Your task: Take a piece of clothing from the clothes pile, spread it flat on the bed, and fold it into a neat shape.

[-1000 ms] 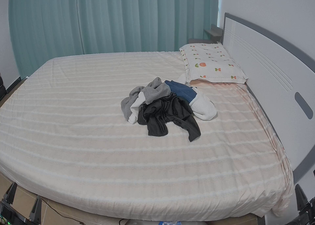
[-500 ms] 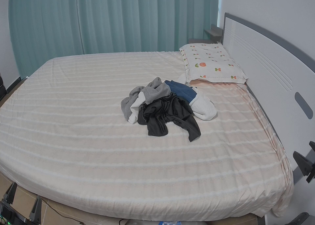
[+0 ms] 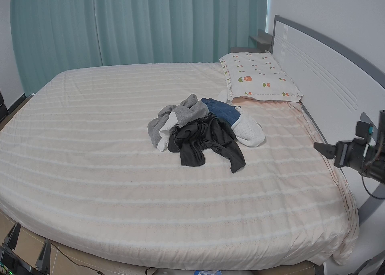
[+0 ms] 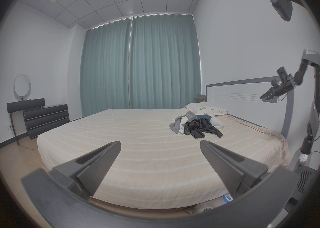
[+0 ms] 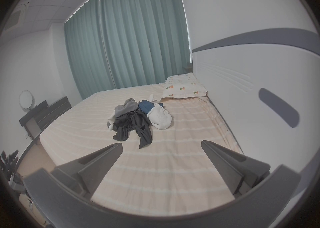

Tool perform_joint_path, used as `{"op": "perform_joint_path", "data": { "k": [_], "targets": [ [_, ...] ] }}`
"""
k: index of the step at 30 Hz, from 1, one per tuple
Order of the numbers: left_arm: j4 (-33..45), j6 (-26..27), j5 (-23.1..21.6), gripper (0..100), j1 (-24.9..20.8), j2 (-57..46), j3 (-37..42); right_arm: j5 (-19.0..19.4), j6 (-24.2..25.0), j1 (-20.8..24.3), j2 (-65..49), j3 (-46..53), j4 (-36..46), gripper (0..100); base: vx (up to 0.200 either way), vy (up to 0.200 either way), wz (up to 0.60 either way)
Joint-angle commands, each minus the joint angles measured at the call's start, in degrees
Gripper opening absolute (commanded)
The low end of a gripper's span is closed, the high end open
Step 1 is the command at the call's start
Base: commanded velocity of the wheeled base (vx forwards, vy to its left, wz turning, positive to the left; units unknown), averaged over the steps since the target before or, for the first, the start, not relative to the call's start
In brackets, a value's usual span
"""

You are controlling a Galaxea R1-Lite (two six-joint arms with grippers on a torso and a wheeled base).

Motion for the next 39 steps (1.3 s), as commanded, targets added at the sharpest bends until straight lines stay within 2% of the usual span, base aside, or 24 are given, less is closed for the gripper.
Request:
{"op": "perform_joint_path", "data": {
  "k": [1, 8, 20, 22, 23, 37, 38, 39],
  "targets": [
    [0.0, -0.1, 0.0, 100, 0.0, -0.8, 1.0, -8.6, 8.3, 7.8, 59.4, -37.4, -11.9, 100, 0.0, 0.0, 0.0],
    [0.0, -0.1, 0.0, 100, 0.0, -0.8, 1.0, -8.5, 13.8, 9.2, 65.9, -46.7, -6.4, 100, 0.0, 0.0, 0.0],
    [0.0, -0.1, 0.0, 100, 0.0, -0.8, 1.0, -8.7, 14.6, 12.1, 75.6, -59.6, -1.9, 100, 0.0, 0.0, 0.0],
    [0.0, -0.1, 0.0, 100, 0.0, -0.8, 1.0, -8.7, 14.6, 12.1, 75.6, -59.6, -1.9, 100, 0.0, 0.0, 0.0],
    [0.0, -0.1, 0.0, 100, 0.0, -0.8, 1.0, -8.7, 16.1, 12.6, 76.9, -61.6, -0.5, 100, 0.0, 0.0, 0.0],
    [0.1, 0.0, 0.0, 100, 0.0, -0.8, 1.0, -9.6, 16.4, 12.7, 79.9, -66.7, 0.1, 100, 0.0, 0.0, 0.0],
    [0.1, -0.1, 0.0, 100, 0.0, -0.8, 1.0, -9.7, 16.5, 12.7, 79.8, -66.8, -0.3, 0, 0.0, 0.0, 0.0],
    [0.1, 0.0, 0.0, 100, 0.0, -0.8, 1.0, -9.8, 16.5, 12.7, 79.8, -66.8, -0.4, 0, 0.0, 0.0, 0.0]
  ]
}}
